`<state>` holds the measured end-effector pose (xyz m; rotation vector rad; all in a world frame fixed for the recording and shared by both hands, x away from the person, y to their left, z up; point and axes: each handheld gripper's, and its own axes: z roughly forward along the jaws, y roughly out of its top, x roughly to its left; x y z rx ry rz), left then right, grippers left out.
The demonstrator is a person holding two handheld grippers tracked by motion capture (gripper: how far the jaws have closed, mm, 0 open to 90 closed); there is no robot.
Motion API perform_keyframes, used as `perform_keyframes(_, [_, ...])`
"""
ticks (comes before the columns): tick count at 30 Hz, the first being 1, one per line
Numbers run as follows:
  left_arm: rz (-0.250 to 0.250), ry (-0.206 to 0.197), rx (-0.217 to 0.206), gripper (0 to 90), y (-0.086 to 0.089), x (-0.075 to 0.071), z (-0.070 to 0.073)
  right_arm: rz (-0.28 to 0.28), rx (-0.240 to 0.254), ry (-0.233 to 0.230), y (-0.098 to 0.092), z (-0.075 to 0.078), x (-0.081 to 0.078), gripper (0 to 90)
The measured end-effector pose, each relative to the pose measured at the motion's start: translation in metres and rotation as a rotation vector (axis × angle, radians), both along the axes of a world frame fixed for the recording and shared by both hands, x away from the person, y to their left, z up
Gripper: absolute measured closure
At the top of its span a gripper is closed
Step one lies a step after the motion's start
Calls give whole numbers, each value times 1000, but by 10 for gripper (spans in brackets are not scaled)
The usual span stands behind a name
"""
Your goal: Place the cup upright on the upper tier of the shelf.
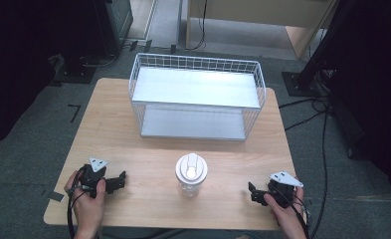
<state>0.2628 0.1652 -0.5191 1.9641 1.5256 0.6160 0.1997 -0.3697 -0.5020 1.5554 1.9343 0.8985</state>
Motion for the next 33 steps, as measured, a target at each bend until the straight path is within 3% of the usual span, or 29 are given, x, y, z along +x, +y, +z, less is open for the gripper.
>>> perform_keyframes(7, [0, 0, 0, 0, 0, 0, 0, 73, 46, -92, 13, 24, -11, 6])
perform_keyframes(10, [0, 0, 0, 0, 0, 0, 0, 95, 65, -109, 20, 31, -13, 6])
perform_keyframes(14, [0, 0, 0, 0, 0, 0, 0, 127, 97, -111, 30, 36, -13, 7])
perform_keyframes(15, [0, 0, 0, 0, 0, 0, 0, 159, 111, -117, 37, 38, -14, 7])
perform_keyframes(24, [0, 0, 0, 0, 0, 0, 0, 257, 143, -139, 66, 39, -14, 45])
perform_keyframes(25, [0, 0, 0, 0, 0, 0, 0, 290, 165, -145, 72, 39, -13, 52])
perform_keyframes(33, [0, 0, 0, 0, 0, 0, 0, 416, 233, -120, 98, 36, -14, 65])
